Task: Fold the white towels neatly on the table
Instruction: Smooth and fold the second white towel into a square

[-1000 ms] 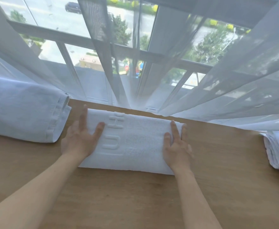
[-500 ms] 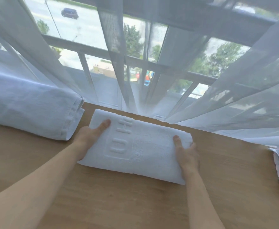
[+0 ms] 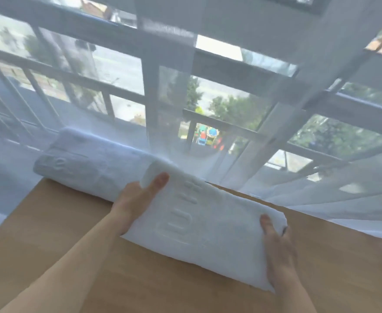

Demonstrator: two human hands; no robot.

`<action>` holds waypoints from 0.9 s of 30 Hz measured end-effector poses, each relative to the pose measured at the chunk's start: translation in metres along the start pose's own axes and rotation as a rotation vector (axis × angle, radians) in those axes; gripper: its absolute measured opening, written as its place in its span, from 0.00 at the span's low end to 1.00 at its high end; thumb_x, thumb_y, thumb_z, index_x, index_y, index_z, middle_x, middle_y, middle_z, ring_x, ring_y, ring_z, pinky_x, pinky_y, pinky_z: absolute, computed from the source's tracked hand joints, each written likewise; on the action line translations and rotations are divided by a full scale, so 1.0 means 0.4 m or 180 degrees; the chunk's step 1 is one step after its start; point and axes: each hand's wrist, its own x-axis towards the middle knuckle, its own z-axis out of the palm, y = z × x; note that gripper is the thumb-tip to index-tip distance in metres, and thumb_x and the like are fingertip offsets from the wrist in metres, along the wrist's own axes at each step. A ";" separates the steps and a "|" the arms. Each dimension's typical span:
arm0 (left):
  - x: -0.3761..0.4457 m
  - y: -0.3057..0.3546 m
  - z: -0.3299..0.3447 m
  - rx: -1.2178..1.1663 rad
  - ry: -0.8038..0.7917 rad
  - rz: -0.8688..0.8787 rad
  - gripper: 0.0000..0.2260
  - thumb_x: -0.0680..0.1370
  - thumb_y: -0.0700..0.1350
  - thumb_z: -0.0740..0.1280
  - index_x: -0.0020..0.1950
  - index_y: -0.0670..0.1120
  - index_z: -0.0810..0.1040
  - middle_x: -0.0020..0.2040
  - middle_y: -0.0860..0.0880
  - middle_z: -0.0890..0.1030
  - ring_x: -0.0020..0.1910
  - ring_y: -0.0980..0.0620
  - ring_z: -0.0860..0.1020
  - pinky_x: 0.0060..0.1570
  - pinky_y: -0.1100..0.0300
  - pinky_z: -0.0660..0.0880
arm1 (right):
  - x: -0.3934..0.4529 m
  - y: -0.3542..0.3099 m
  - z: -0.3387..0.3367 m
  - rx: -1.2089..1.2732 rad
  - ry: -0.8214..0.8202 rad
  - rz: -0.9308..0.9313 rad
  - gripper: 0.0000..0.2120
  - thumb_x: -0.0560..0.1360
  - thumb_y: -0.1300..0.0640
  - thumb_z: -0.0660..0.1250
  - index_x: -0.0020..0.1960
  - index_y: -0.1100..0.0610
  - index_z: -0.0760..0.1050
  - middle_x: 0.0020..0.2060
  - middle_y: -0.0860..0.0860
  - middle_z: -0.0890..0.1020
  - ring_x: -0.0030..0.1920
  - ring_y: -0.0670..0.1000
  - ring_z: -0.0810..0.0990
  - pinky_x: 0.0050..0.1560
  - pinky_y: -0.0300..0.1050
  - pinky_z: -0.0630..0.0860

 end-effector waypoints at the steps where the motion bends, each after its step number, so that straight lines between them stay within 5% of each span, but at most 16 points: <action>1: 0.012 0.001 -0.051 -0.0005 0.0034 0.0051 0.39 0.56 0.83 0.64 0.45 0.51 0.84 0.38 0.53 0.86 0.42 0.48 0.84 0.50 0.46 0.80 | -0.029 -0.027 0.036 0.0012 0.0009 -0.0066 0.29 0.74 0.35 0.67 0.69 0.47 0.68 0.54 0.46 0.73 0.54 0.53 0.72 0.59 0.51 0.69; 6: 0.106 0.006 -0.320 0.0136 0.0454 0.0214 0.39 0.58 0.82 0.62 0.45 0.49 0.82 0.42 0.49 0.84 0.41 0.48 0.82 0.41 0.53 0.77 | -0.180 -0.162 0.254 -0.0004 0.0142 -0.0225 0.31 0.74 0.34 0.66 0.71 0.49 0.67 0.62 0.52 0.76 0.63 0.59 0.75 0.57 0.50 0.66; 10: 0.208 0.008 -0.514 0.0377 0.0730 0.0224 0.41 0.57 0.83 0.60 0.45 0.47 0.80 0.42 0.49 0.81 0.42 0.48 0.80 0.44 0.51 0.76 | -0.242 -0.263 0.426 -0.0100 0.0053 -0.0278 0.21 0.74 0.33 0.65 0.54 0.49 0.67 0.48 0.50 0.76 0.49 0.57 0.74 0.50 0.49 0.66; 14: 0.309 0.013 -0.645 0.0357 0.0853 0.0180 0.45 0.55 0.84 0.59 0.48 0.45 0.80 0.42 0.49 0.79 0.41 0.50 0.77 0.44 0.52 0.71 | -0.265 -0.355 0.560 -0.0092 -0.0044 -0.0337 0.24 0.73 0.32 0.64 0.57 0.49 0.66 0.45 0.49 0.76 0.46 0.56 0.74 0.47 0.50 0.68; 18: 0.409 0.002 -0.705 0.0609 0.0881 0.0011 0.48 0.56 0.85 0.57 0.50 0.44 0.79 0.46 0.45 0.79 0.41 0.48 0.76 0.44 0.52 0.69 | -0.249 -0.387 0.669 -0.0278 -0.0125 -0.0283 0.24 0.73 0.32 0.62 0.57 0.48 0.64 0.44 0.48 0.74 0.48 0.57 0.74 0.47 0.50 0.69; 21: 0.473 -0.051 -0.692 0.1108 0.0828 -0.0085 0.50 0.62 0.84 0.53 0.55 0.40 0.80 0.54 0.38 0.81 0.50 0.40 0.78 0.48 0.51 0.69 | -0.236 -0.341 0.738 -0.0727 -0.0071 -0.0199 0.27 0.75 0.31 0.58 0.63 0.49 0.62 0.47 0.51 0.72 0.53 0.60 0.73 0.52 0.53 0.69; 27: 0.524 -0.086 -0.668 0.1251 0.0795 -0.0194 0.49 0.58 0.86 0.49 0.49 0.45 0.77 0.45 0.44 0.77 0.44 0.43 0.75 0.45 0.51 0.69 | -0.199 -0.308 0.782 -0.1057 0.0092 -0.0179 0.33 0.72 0.26 0.52 0.65 0.50 0.61 0.51 0.53 0.74 0.57 0.62 0.75 0.52 0.55 0.68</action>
